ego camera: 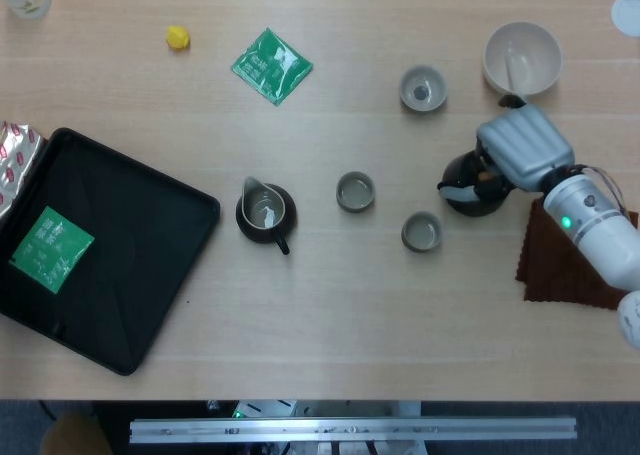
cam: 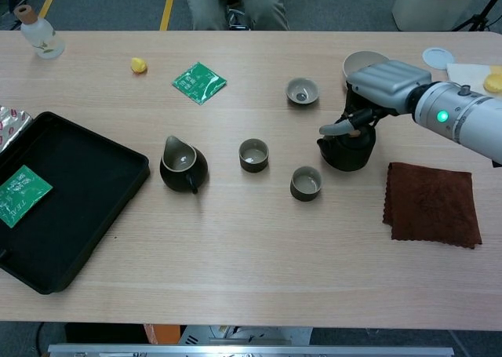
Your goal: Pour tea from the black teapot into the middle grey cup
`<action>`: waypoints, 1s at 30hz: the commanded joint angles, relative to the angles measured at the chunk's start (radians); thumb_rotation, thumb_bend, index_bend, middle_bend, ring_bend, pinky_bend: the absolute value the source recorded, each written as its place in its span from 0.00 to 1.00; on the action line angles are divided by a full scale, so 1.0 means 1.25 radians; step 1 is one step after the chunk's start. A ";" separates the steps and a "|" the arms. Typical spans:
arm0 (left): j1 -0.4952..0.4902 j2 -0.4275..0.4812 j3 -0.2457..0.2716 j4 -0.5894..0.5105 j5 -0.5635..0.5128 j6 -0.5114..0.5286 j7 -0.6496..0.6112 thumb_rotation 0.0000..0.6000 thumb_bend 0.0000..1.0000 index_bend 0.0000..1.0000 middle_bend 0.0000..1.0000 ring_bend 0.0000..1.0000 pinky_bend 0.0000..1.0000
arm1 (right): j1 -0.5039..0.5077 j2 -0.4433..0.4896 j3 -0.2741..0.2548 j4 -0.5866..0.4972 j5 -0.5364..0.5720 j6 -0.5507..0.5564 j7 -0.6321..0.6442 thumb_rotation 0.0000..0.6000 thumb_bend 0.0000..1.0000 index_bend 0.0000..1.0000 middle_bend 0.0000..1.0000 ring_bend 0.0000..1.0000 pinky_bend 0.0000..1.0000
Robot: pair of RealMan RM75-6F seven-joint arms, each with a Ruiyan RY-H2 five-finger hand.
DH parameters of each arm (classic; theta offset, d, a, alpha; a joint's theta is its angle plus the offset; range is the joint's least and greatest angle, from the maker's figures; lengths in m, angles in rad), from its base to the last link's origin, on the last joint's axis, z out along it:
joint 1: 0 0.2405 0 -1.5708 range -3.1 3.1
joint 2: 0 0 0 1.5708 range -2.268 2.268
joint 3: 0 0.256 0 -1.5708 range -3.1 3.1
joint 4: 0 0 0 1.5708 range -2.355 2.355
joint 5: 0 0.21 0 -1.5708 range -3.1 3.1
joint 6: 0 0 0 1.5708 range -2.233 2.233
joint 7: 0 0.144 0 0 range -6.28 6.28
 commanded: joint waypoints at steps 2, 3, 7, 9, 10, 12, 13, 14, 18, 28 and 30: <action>-0.001 0.000 0.000 0.000 0.001 -0.001 0.001 1.00 0.27 0.09 0.16 0.07 0.07 | -0.004 0.007 0.005 -0.007 0.000 0.007 0.002 0.17 0.00 0.96 0.91 0.81 0.17; -0.001 -0.001 -0.001 0.000 0.001 0.000 0.001 1.00 0.27 0.09 0.16 0.07 0.07 | -0.002 0.008 0.003 -0.007 0.003 0.009 -0.007 0.17 0.00 0.97 0.91 0.81 0.17; -0.001 -0.001 -0.001 0.002 0.002 0.001 -0.001 1.00 0.27 0.09 0.16 0.07 0.07 | -0.001 0.006 0.004 -0.011 0.007 0.026 -0.029 0.17 0.25 0.97 0.91 0.81 0.17; -0.001 -0.001 -0.001 0.002 0.003 0.001 -0.003 1.00 0.27 0.09 0.16 0.07 0.07 | -0.001 0.006 0.006 -0.014 0.004 0.031 -0.032 0.17 0.35 0.97 0.91 0.81 0.17; -0.001 0.000 0.000 0.002 0.004 0.001 -0.005 1.00 0.27 0.09 0.16 0.07 0.07 | -0.001 0.006 0.007 -0.016 0.001 0.035 -0.034 0.17 0.38 0.97 0.91 0.81 0.17; -0.001 0.000 0.000 0.004 0.008 0.003 -0.008 1.00 0.27 0.09 0.16 0.07 0.07 | -0.001 0.007 0.009 -0.019 -0.001 0.039 -0.037 0.17 0.41 0.97 0.91 0.81 0.17; 0.000 -0.001 0.000 0.005 0.009 0.004 -0.010 1.00 0.27 0.09 0.16 0.07 0.07 | -0.001 0.007 0.010 -0.020 -0.004 0.043 -0.040 0.18 0.44 0.97 0.91 0.81 0.17; 0.000 0.000 0.000 0.005 0.009 0.005 -0.012 1.00 0.27 0.09 0.16 0.07 0.07 | -0.001 0.008 0.011 -0.022 -0.005 0.045 -0.043 0.18 0.47 0.97 0.91 0.81 0.17; 0.002 0.001 0.001 0.006 0.012 0.007 -0.017 1.00 0.27 0.09 0.16 0.07 0.07 | 0.001 0.011 0.018 -0.030 -0.005 0.051 -0.049 0.21 0.49 0.97 0.91 0.81 0.17; 0.004 0.003 0.002 0.008 0.017 0.013 -0.026 1.00 0.27 0.09 0.16 0.07 0.07 | 0.023 0.025 0.028 -0.049 -0.014 0.055 -0.095 0.36 0.52 0.97 0.91 0.81 0.17; 0.006 0.003 0.003 0.009 0.018 0.016 -0.029 1.00 0.27 0.09 0.16 0.07 0.07 | 0.027 0.027 0.029 -0.056 -0.017 0.059 -0.107 0.41 0.53 0.97 0.91 0.80 0.17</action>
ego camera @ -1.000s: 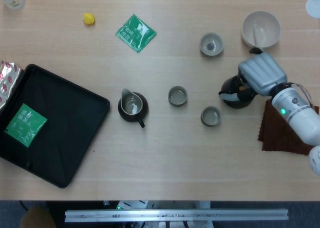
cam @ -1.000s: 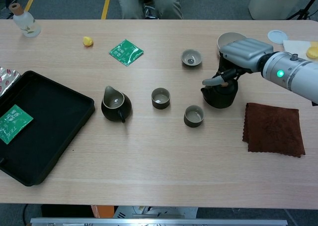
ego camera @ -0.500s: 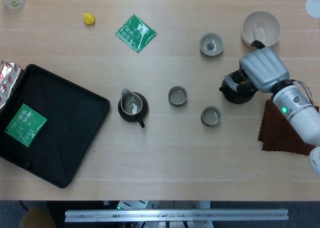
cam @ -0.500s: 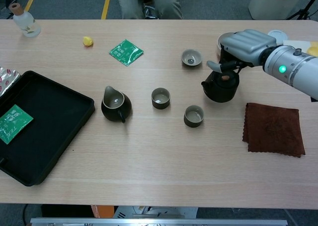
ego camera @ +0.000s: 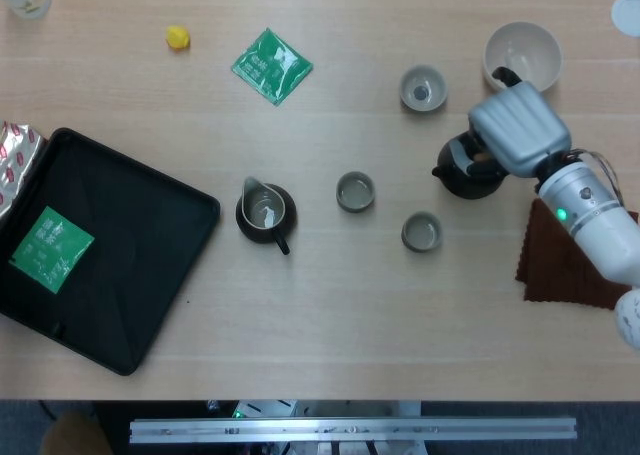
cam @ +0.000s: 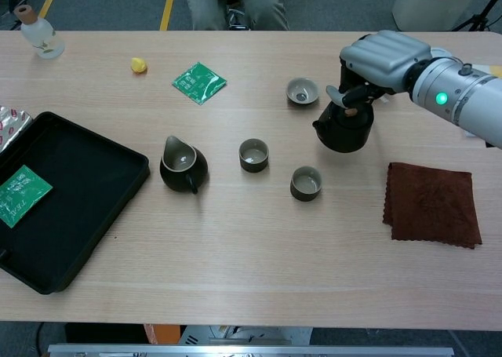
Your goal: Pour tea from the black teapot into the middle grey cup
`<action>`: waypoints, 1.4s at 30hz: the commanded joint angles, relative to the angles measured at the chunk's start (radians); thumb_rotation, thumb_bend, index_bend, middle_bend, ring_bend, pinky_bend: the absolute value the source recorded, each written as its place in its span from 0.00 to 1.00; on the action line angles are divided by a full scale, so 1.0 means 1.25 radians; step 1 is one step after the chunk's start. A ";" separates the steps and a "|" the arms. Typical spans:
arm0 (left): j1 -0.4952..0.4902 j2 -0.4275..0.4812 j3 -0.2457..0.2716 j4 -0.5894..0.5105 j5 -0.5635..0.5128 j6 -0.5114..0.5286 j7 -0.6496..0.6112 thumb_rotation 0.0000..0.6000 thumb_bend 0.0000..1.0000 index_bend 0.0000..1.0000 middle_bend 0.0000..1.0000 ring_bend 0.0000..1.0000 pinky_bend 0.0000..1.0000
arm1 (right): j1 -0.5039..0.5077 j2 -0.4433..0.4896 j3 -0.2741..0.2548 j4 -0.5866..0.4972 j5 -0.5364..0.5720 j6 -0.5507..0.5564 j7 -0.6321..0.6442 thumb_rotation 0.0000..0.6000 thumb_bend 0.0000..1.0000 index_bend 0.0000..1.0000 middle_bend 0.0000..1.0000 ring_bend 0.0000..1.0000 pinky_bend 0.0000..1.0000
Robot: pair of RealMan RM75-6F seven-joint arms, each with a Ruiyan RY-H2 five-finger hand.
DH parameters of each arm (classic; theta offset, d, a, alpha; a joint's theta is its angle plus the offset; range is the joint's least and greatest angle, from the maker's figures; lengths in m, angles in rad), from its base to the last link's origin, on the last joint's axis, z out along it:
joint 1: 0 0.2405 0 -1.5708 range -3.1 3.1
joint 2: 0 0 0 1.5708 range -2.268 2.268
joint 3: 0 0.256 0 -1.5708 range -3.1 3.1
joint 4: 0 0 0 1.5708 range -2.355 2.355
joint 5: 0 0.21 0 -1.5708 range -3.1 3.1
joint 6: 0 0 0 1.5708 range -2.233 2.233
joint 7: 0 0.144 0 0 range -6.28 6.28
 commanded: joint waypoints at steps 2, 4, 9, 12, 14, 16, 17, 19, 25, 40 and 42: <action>0.003 0.000 0.001 0.002 0.001 0.004 -0.005 1.00 0.27 0.09 0.16 0.07 0.07 | 0.010 0.007 0.003 -0.017 -0.008 0.008 -0.022 0.45 0.55 0.97 0.91 0.80 0.17; 0.005 0.000 0.002 0.003 0.000 0.005 -0.006 1.00 0.27 0.09 0.16 0.07 0.07 | 0.013 0.008 0.002 -0.024 -0.015 0.012 -0.034 0.48 0.55 0.97 0.91 0.80 0.17; 0.007 0.000 0.001 0.002 0.003 0.010 -0.006 1.00 0.27 0.09 0.16 0.07 0.07 | 0.020 0.012 -0.004 -0.040 -0.030 0.012 -0.055 0.49 0.55 0.97 0.91 0.80 0.17; 0.008 0.000 0.002 0.001 0.003 0.011 -0.005 1.00 0.27 0.09 0.17 0.07 0.07 | 0.026 0.012 -0.013 -0.047 -0.043 0.010 -0.075 0.49 0.55 0.97 0.91 0.80 0.17; 0.008 -0.001 0.002 0.001 0.003 0.011 -0.004 1.00 0.27 0.09 0.17 0.07 0.07 | 0.032 0.011 -0.019 -0.049 -0.052 0.007 -0.091 0.49 0.55 0.97 0.90 0.80 0.17; 0.008 -0.003 0.002 0.001 0.003 0.011 -0.003 1.00 0.27 0.09 0.16 0.07 0.07 | 0.038 0.006 -0.026 -0.048 -0.058 0.005 -0.113 0.49 0.55 0.97 0.90 0.80 0.17; 0.008 -0.003 0.002 0.001 0.003 0.010 -0.003 1.00 0.27 0.09 0.16 0.07 0.07 | 0.042 0.002 -0.027 -0.046 -0.056 0.005 -0.123 0.49 0.55 0.97 0.90 0.80 0.17; 0.009 -0.004 0.003 0.001 0.004 0.011 -0.002 1.00 0.27 0.09 0.16 0.07 0.07 | 0.049 -0.009 -0.028 -0.039 -0.047 0.004 -0.142 0.49 0.55 0.97 0.90 0.80 0.17; 0.013 -0.003 0.003 0.005 0.003 0.016 -0.007 1.00 0.27 0.09 0.17 0.07 0.07 | 0.073 -0.051 -0.016 -0.009 -0.014 0.009 -0.184 0.50 0.55 0.97 0.90 0.80 0.17; 0.030 0.000 0.010 0.008 0.014 0.037 -0.018 1.00 0.27 0.09 0.17 0.07 0.07 | 0.173 -0.147 0.021 0.045 0.059 0.023 -0.330 0.50 0.55 0.97 0.90 0.80 0.17; 0.032 0.000 0.011 0.010 0.014 0.039 -0.020 1.00 0.27 0.09 0.17 0.07 0.07 | 0.185 -0.156 0.020 0.050 0.067 0.024 -0.350 0.50 0.55 0.97 0.90 0.80 0.17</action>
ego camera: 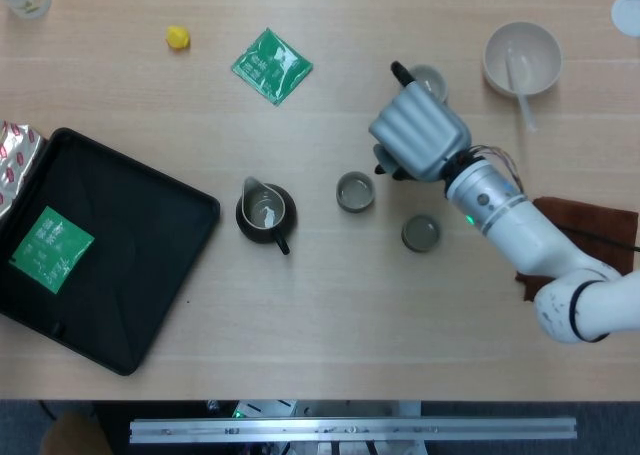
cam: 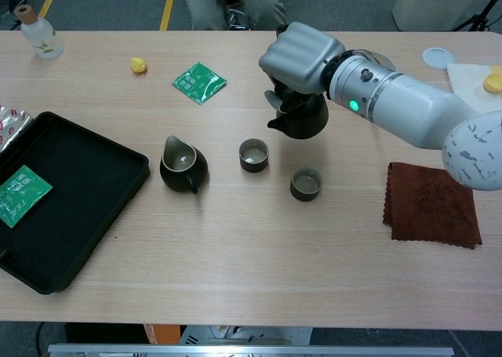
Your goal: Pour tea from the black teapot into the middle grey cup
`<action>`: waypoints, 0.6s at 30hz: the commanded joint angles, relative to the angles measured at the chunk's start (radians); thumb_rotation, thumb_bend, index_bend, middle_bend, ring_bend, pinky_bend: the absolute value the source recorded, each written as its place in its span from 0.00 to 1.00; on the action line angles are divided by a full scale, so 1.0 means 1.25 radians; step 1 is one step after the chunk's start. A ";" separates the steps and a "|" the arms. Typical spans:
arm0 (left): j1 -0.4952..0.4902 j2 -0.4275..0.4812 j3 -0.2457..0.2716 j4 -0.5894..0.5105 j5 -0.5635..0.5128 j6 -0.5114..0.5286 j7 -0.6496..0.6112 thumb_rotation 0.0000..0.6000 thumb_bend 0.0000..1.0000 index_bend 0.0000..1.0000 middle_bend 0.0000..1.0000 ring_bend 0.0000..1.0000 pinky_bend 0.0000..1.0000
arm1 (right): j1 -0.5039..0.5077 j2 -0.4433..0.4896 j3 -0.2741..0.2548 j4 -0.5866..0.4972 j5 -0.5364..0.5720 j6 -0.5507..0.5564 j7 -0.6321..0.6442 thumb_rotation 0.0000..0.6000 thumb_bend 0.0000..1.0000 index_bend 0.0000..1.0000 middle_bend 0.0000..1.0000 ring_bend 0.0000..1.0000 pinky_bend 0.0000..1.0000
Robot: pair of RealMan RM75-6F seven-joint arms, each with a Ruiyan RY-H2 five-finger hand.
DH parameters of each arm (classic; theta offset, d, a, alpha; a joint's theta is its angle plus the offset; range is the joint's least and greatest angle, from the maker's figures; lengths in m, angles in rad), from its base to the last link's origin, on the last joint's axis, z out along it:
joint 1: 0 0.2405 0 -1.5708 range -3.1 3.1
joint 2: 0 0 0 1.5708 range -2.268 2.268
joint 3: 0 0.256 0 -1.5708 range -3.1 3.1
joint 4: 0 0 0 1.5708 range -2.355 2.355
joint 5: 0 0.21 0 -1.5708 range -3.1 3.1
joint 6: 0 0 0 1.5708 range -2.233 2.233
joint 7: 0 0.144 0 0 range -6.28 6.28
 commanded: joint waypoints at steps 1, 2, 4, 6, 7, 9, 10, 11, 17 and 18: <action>0.003 -0.001 0.002 0.003 0.001 0.002 -0.003 1.00 0.27 0.09 0.17 0.07 0.07 | 0.024 -0.020 -0.001 0.011 0.019 0.003 -0.036 0.50 0.55 0.97 0.90 0.80 0.17; 0.004 -0.001 0.002 0.004 0.001 0.003 -0.004 1.00 0.27 0.09 0.17 0.07 0.07 | 0.029 -0.023 -0.003 0.012 0.023 0.003 -0.044 0.50 0.55 0.97 0.90 0.80 0.17; 0.006 -0.002 0.002 0.007 0.000 0.006 -0.008 1.00 0.27 0.09 0.17 0.07 0.07 | 0.038 -0.030 -0.010 0.016 0.031 0.004 -0.064 0.50 0.55 0.97 0.90 0.80 0.17; 0.009 -0.003 0.002 0.010 0.000 0.008 -0.012 1.00 0.27 0.09 0.17 0.07 0.07 | 0.046 -0.036 -0.018 0.021 0.040 0.005 -0.081 0.50 0.55 0.97 0.90 0.80 0.17; 0.009 -0.004 0.003 0.012 0.000 0.009 -0.013 1.00 0.27 0.09 0.17 0.07 0.07 | 0.049 -0.038 -0.020 0.022 0.044 0.006 -0.087 0.50 0.55 0.97 0.90 0.80 0.17; 0.011 -0.006 0.003 0.015 0.001 0.009 -0.017 1.00 0.27 0.09 0.17 0.07 0.07 | 0.053 -0.044 -0.025 0.024 0.055 0.010 -0.098 0.50 0.55 0.97 0.90 0.80 0.17; 0.012 -0.007 0.004 0.017 0.001 0.010 -0.019 1.00 0.27 0.09 0.17 0.07 0.07 | 0.056 -0.047 -0.028 0.025 0.059 0.012 -0.102 0.50 0.55 0.97 0.90 0.80 0.17; 0.012 -0.008 0.004 0.018 0.002 0.010 -0.021 1.00 0.27 0.09 0.17 0.07 0.07 | 0.058 -0.049 -0.030 0.025 0.062 0.013 -0.107 0.50 0.55 0.97 0.90 0.80 0.17; 0.015 -0.012 0.004 0.027 0.003 0.013 -0.027 1.00 0.27 0.09 0.17 0.07 0.07 | 0.078 -0.066 -0.044 0.031 0.080 0.019 -0.147 0.50 0.55 0.97 0.90 0.80 0.17; 0.016 -0.013 0.005 0.028 0.004 0.014 -0.028 1.00 0.27 0.09 0.17 0.07 0.07 | 0.084 -0.068 -0.046 0.032 0.085 0.021 -0.157 0.50 0.55 0.97 0.90 0.80 0.17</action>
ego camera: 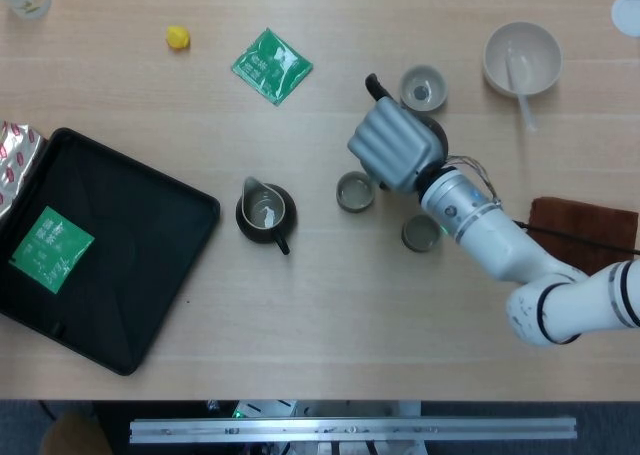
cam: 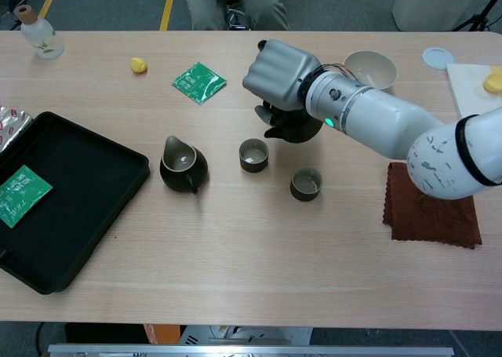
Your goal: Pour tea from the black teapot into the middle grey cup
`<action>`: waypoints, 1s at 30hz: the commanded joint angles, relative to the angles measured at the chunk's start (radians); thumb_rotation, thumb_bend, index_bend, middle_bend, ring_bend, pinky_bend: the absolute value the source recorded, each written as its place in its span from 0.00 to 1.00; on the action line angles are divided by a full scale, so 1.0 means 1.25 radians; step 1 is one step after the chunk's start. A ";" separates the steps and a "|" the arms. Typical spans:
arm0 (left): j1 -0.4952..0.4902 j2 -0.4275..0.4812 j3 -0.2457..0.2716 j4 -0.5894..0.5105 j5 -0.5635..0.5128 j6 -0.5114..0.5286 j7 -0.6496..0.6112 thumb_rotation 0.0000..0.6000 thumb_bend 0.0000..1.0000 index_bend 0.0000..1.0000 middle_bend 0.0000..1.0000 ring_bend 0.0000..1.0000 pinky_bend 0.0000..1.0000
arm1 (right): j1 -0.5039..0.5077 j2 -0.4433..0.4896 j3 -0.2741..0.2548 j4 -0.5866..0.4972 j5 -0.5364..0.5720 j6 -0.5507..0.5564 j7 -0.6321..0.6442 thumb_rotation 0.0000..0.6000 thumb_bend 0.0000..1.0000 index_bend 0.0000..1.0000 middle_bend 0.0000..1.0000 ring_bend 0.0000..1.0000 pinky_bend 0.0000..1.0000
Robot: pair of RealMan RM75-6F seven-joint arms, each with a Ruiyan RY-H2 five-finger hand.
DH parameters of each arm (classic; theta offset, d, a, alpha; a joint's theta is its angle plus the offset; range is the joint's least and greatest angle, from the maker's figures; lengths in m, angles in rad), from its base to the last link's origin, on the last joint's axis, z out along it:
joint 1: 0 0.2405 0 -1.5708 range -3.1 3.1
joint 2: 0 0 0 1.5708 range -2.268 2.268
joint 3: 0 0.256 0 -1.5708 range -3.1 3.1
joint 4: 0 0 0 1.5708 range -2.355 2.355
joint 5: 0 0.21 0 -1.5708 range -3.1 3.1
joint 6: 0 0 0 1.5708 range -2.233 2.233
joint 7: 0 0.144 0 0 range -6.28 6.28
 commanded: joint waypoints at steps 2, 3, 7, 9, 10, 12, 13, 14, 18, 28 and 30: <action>0.003 -0.001 0.001 0.003 0.002 0.003 -0.003 1.00 0.27 0.09 0.17 0.07 0.07 | 0.018 -0.012 -0.007 0.004 0.016 0.009 -0.031 0.50 0.55 0.97 0.90 0.80 0.17; 0.003 -0.002 0.001 0.004 0.002 0.005 -0.004 1.00 0.27 0.09 0.17 0.07 0.07 | 0.021 -0.014 -0.007 0.004 0.019 0.010 -0.036 0.50 0.55 0.97 0.90 0.80 0.17; 0.007 -0.003 0.000 0.008 0.001 0.007 -0.008 1.00 0.27 0.09 0.16 0.07 0.07 | 0.034 -0.023 -0.012 0.006 0.028 0.019 -0.060 0.51 0.55 0.97 0.90 0.80 0.17; 0.007 -0.005 0.001 0.010 0.001 0.007 -0.009 1.00 0.27 0.09 0.16 0.07 0.07 | 0.040 -0.030 -0.014 0.007 0.034 0.021 -0.070 0.51 0.55 0.97 0.90 0.80 0.17; 0.008 -0.006 0.001 0.011 0.002 0.007 -0.010 1.00 0.27 0.09 0.16 0.07 0.07 | 0.043 -0.032 -0.015 0.008 0.036 0.022 -0.074 0.51 0.55 0.97 0.90 0.80 0.17; 0.008 -0.008 0.000 0.013 0.001 0.008 -0.011 1.00 0.27 0.09 0.16 0.07 0.07 | 0.048 -0.038 -0.017 0.010 0.040 0.024 -0.083 0.51 0.55 0.97 0.90 0.80 0.17; 0.009 -0.009 0.000 0.014 0.000 0.008 -0.012 1.00 0.27 0.09 0.16 0.07 0.07 | 0.053 -0.042 -0.019 0.012 0.042 0.025 -0.091 0.51 0.55 0.97 0.90 0.80 0.17; 0.009 -0.009 0.000 0.015 0.000 0.009 -0.012 1.00 0.27 0.09 0.16 0.07 0.07 | 0.056 -0.045 -0.020 0.013 0.044 0.027 -0.096 0.51 0.55 0.97 0.90 0.80 0.17; 0.012 -0.011 -0.001 0.017 0.000 0.011 -0.015 1.00 0.27 0.09 0.16 0.07 0.07 | 0.070 -0.054 -0.024 0.016 0.053 0.031 -0.120 0.51 0.55 0.97 0.90 0.80 0.17; 0.017 -0.016 -0.002 0.026 -0.001 0.016 -0.024 1.00 0.27 0.09 0.16 0.07 0.07 | 0.098 -0.072 -0.026 0.017 0.068 0.043 -0.158 0.51 0.55 0.97 0.90 0.80 0.17; 0.018 -0.016 -0.002 0.028 -0.001 0.016 -0.025 1.00 0.27 0.09 0.16 0.07 0.07 | 0.101 -0.074 -0.027 0.017 0.070 0.046 -0.163 0.51 0.55 0.97 0.90 0.80 0.17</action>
